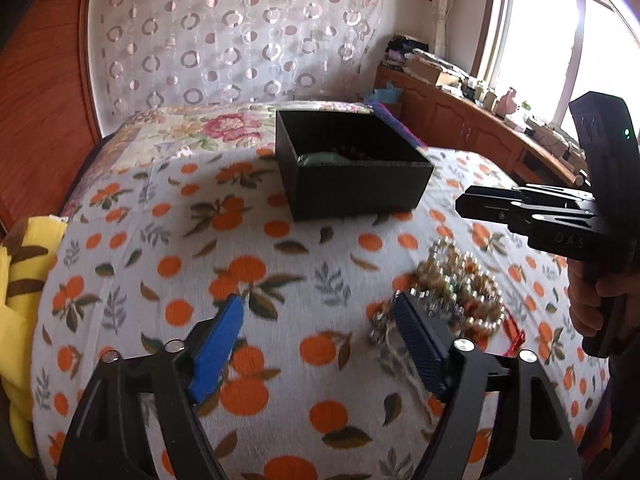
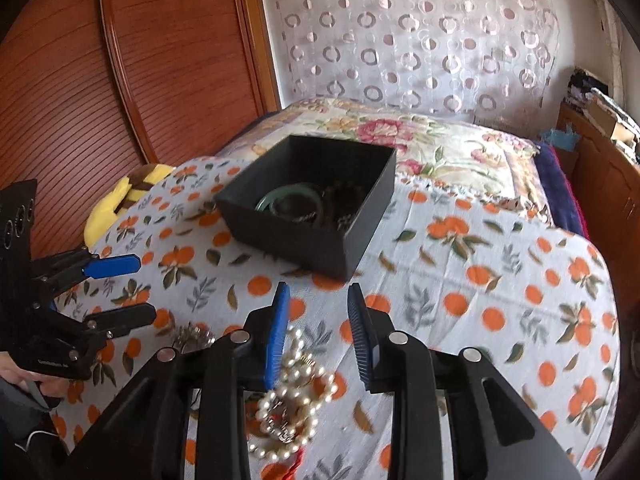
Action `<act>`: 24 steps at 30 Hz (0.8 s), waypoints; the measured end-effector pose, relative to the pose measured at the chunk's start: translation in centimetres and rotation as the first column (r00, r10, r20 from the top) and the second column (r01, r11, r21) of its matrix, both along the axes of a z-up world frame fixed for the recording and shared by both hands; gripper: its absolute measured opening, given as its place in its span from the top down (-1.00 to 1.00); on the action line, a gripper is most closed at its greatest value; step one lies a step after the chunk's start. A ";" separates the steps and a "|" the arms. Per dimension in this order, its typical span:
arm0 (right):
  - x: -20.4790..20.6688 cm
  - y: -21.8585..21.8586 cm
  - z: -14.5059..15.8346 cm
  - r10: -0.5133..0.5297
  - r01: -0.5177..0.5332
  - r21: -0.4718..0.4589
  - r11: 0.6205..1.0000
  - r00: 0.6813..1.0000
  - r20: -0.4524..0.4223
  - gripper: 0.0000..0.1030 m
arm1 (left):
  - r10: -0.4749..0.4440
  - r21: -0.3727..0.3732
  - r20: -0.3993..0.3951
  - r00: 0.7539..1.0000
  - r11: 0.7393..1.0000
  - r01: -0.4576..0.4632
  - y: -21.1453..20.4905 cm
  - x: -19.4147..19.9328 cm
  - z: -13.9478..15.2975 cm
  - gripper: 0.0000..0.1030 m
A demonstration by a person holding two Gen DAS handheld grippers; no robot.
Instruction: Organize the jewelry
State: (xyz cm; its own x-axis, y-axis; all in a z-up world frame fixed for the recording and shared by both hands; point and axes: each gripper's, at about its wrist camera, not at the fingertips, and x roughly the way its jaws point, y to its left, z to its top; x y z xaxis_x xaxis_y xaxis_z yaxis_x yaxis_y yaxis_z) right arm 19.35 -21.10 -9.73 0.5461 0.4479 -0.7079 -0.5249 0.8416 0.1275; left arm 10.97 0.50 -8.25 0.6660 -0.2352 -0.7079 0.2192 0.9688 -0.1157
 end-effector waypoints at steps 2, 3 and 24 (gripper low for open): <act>-0.1 0.1 -0.6 0.004 -0.004 0.007 1.000 1.000 -0.020 0.37 | -0.001 0.012 -0.016 1.000 1.000 0.002 0.0 -0.1 -0.6 -0.47; -0.1 0.2 -1.0 0.008 -0.008 0.012 1.000 0.999 -0.034 0.37 | -0.003 0.015 -0.022 1.000 1.000 0.003 0.0 -0.2 -0.9 -0.47; -1.0 0.3 -2.8 0.056 -0.054 0.020 0.998 0.994 -0.093 0.83 | -0.004 0.064 -0.075 0.997 0.998 0.009 -0.3 0.3 -2.4 -0.63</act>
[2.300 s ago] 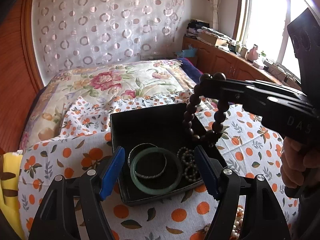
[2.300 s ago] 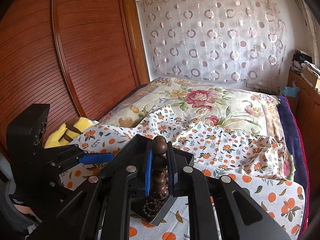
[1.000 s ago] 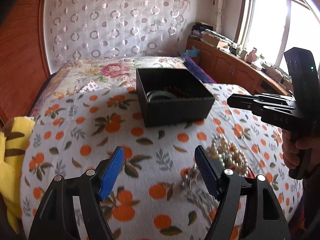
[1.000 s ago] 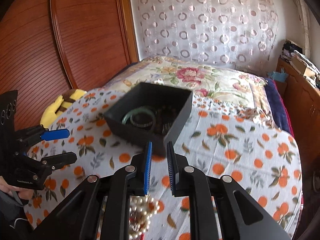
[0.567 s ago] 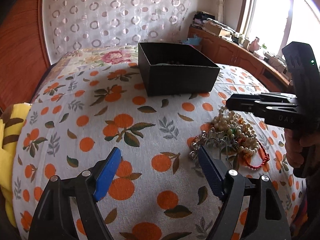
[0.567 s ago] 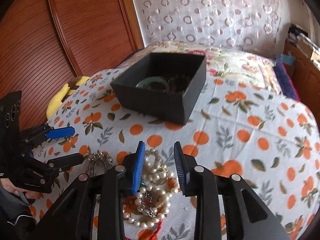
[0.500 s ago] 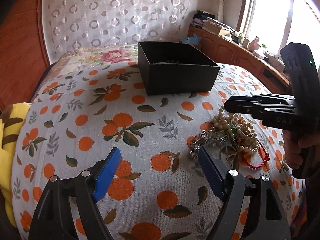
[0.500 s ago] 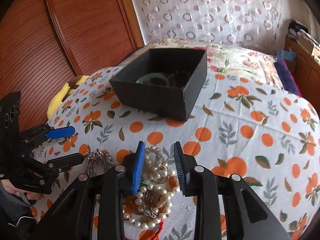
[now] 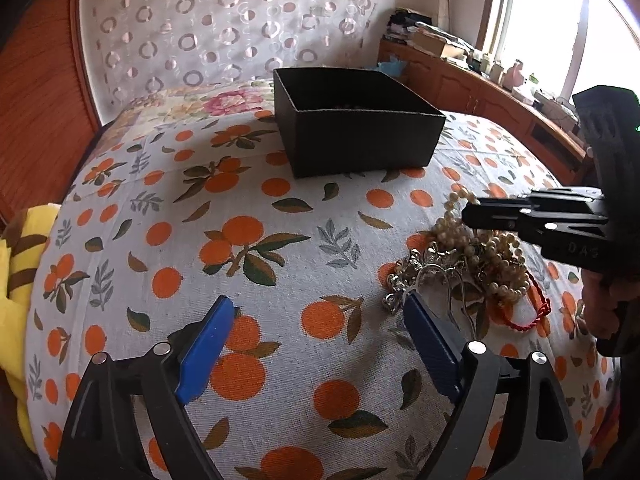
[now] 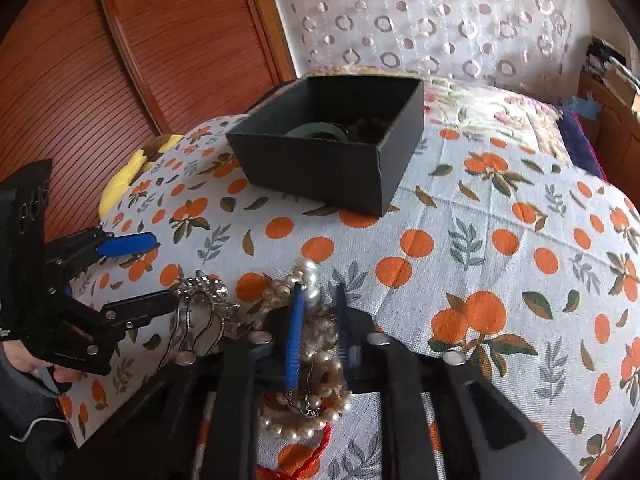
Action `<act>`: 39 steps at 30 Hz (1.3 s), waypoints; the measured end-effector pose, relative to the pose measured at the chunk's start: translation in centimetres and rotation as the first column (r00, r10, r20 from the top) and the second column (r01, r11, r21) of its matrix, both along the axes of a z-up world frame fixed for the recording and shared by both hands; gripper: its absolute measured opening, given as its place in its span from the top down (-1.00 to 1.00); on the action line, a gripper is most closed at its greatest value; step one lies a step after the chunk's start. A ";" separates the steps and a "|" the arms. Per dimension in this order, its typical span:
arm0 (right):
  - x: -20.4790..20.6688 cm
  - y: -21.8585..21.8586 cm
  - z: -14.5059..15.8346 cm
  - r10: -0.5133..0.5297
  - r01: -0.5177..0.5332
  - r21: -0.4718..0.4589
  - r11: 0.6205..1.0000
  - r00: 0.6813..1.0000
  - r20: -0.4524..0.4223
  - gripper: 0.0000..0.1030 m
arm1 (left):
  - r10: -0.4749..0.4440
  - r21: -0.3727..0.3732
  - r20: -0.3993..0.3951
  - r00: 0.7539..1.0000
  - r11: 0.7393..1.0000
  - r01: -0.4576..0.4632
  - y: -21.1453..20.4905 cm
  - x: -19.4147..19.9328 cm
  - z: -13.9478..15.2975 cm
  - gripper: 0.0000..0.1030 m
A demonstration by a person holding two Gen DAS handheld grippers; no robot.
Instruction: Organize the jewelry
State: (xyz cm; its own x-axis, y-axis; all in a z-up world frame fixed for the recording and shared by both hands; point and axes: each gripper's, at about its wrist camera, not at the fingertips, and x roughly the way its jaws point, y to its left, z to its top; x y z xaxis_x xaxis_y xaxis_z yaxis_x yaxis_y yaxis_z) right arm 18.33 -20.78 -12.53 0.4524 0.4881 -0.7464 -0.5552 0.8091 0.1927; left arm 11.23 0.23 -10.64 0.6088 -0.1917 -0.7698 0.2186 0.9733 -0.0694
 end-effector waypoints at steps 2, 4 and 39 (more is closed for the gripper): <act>-0.3 -0.3 0.6 -0.009 0.009 0.009 1.000 1.000 0.024 0.83 | -0.003 0.004 -0.002 1.000 1.000 0.003 -0.1 0.0 0.0 -0.65; -0.7 -1.0 1.6 -0.025 0.023 0.027 0.999 0.998 0.058 0.83 | -0.007 0.012 -0.003 1.000 1.000 0.007 -0.3 -0.1 -0.1 -0.67; -10.8 -7.7 0.6 -0.205 0.197 0.071 0.978 0.970 0.129 0.83 | -0.080 0.051 0.026 0.996 0.996 0.079 -4.8 -0.3 1.2 -0.74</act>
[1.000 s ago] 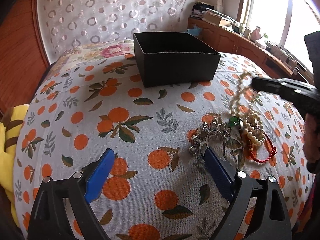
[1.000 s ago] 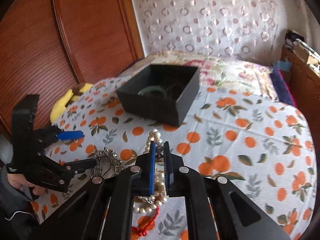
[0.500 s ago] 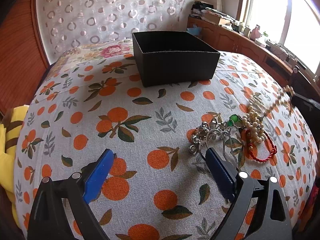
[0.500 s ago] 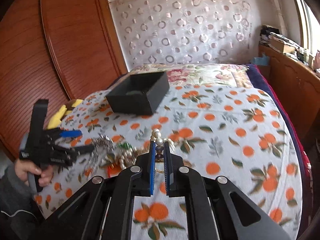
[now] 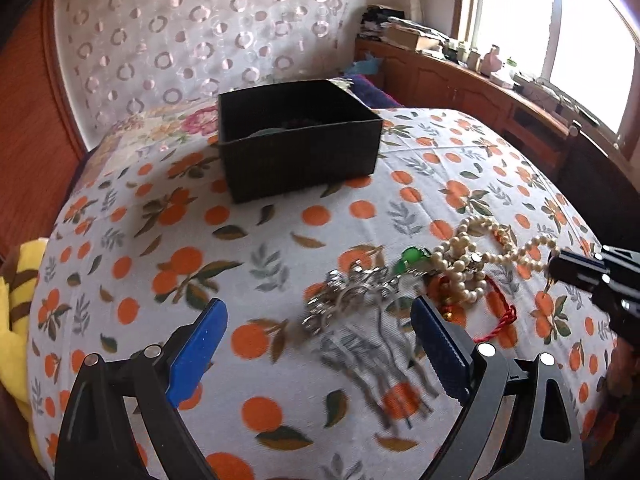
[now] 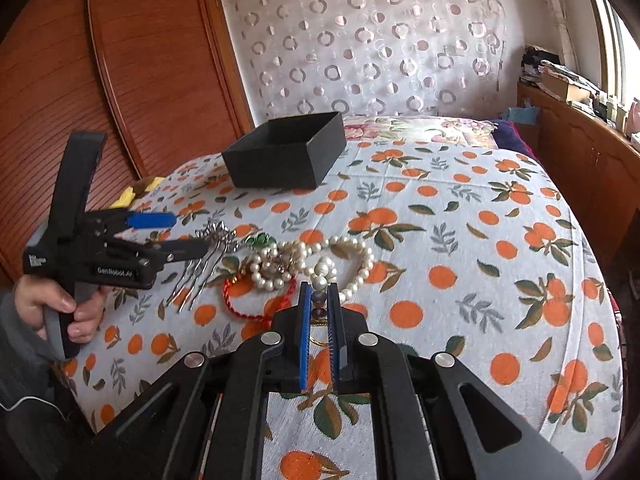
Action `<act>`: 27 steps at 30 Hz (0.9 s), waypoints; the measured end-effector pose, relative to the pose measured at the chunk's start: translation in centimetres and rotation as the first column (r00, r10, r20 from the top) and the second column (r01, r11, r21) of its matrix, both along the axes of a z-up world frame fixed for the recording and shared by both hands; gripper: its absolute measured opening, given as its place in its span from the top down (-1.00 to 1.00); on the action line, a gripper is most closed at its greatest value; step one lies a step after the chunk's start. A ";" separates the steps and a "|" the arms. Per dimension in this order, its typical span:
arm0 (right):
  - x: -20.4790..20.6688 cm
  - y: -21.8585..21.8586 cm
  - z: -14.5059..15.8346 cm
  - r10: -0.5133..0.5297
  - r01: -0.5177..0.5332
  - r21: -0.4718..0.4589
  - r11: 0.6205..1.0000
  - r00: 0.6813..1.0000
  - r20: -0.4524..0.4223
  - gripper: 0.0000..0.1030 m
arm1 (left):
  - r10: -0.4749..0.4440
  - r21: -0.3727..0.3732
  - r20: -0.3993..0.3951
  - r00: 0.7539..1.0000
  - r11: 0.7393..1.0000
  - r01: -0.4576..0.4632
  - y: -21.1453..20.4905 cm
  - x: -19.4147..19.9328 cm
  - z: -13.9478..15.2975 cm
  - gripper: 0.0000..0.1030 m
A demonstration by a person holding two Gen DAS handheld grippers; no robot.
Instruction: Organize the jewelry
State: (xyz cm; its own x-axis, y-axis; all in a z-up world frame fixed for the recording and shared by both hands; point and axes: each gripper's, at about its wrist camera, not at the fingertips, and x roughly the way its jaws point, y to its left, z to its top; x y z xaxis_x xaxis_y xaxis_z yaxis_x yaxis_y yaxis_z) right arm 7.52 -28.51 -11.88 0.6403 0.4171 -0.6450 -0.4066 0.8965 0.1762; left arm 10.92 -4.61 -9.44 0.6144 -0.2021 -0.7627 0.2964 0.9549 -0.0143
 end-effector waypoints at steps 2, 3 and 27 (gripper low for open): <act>-0.1 0.1 -0.2 -0.002 0.002 -0.012 1.000 1.000 0.002 0.83 | 0.005 0.026 -0.005 1.000 1.000 -0.005 -0.5 0.3 -0.1 -0.74; -0.2 0.2 -0.2 -0.001 0.001 -0.012 1.000 1.000 0.004 0.83 | 0.003 0.034 -0.008 1.000 0.999 -0.003 -0.6 0.4 -0.2 -0.74; 0.1 0.1 -0.4 0.004 -0.004 0.001 1.000 1.000 -0.009 0.82 | -0.035 0.056 -0.019 0.999 0.998 0.036 -2.2 0.9 -1.0 -0.32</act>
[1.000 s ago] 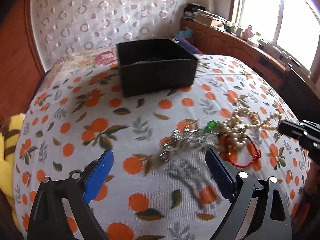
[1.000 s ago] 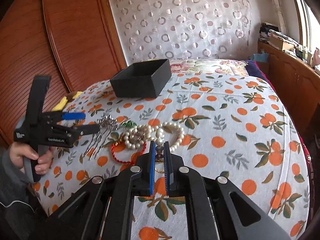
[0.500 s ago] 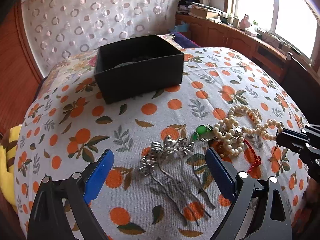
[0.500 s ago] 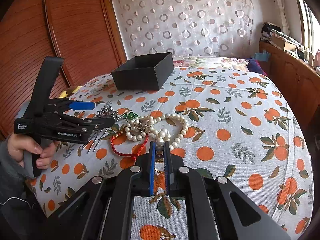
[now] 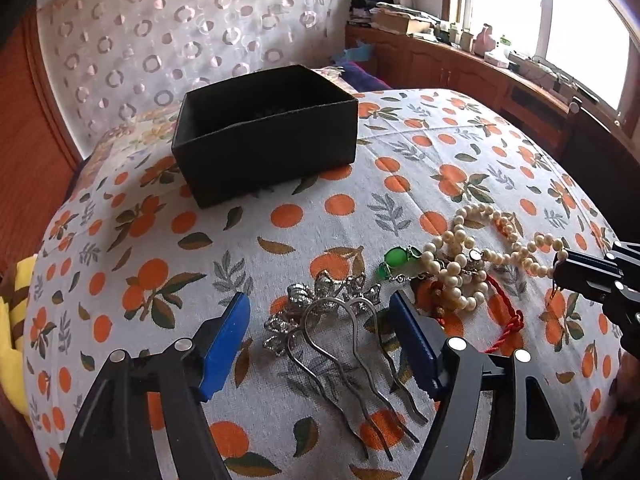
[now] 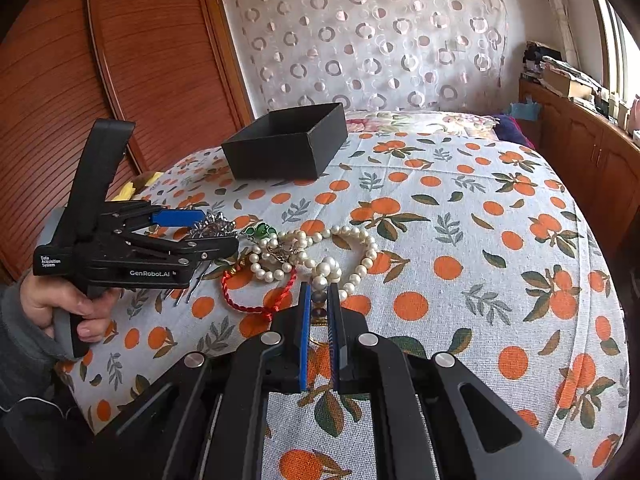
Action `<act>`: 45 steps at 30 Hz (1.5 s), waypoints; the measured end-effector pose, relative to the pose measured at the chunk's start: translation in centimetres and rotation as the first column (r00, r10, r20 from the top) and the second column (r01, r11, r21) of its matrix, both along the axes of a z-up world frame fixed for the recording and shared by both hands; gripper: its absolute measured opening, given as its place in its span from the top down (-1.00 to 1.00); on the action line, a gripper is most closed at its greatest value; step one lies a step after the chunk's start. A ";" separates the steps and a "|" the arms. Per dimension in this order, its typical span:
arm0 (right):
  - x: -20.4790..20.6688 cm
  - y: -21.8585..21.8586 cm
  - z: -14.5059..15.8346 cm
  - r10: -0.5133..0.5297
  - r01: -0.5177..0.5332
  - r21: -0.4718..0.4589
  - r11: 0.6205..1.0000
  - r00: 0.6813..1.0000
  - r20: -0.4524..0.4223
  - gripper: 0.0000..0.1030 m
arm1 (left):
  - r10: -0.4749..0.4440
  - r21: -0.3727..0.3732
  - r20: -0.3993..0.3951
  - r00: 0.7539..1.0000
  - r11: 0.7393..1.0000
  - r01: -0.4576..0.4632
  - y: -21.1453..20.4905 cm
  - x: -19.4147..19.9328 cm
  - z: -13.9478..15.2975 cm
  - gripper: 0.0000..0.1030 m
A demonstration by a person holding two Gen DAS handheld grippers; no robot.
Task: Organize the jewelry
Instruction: 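Grasp the silver comb with the left tool while the right tool lifts the pearl necklace, then carry the silver comb and pearl necklace over the black box with both tools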
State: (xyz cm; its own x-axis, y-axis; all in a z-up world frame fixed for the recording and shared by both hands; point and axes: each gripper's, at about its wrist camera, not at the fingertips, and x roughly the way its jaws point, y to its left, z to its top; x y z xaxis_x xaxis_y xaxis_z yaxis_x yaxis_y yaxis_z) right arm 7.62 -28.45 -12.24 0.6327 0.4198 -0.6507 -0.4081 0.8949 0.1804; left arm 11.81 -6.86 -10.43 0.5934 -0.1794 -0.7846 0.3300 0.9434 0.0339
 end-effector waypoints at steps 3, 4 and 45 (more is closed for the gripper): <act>0.0 0.0 0.0 0.001 -0.001 -0.001 1.000 1.000 0.001 0.82 | -0.009 -0.015 0.003 1.000 1.000 0.009 0.0 -0.2 0.2 -0.02; 0.0 0.0 -0.1 0.001 -0.001 -0.001 1.000 1.000 0.000 0.82 | -0.004 -0.005 0.008 1.000 1.000 0.004 -0.2 -0.2 0.3 0.01; 3.9 3.6 11.9 0.080 -0.070 -0.052 0.996 0.971 0.224 0.83 | 0.095 -0.165 0.216 0.972 0.985 -0.059 4.1 -1.8 8.3 0.02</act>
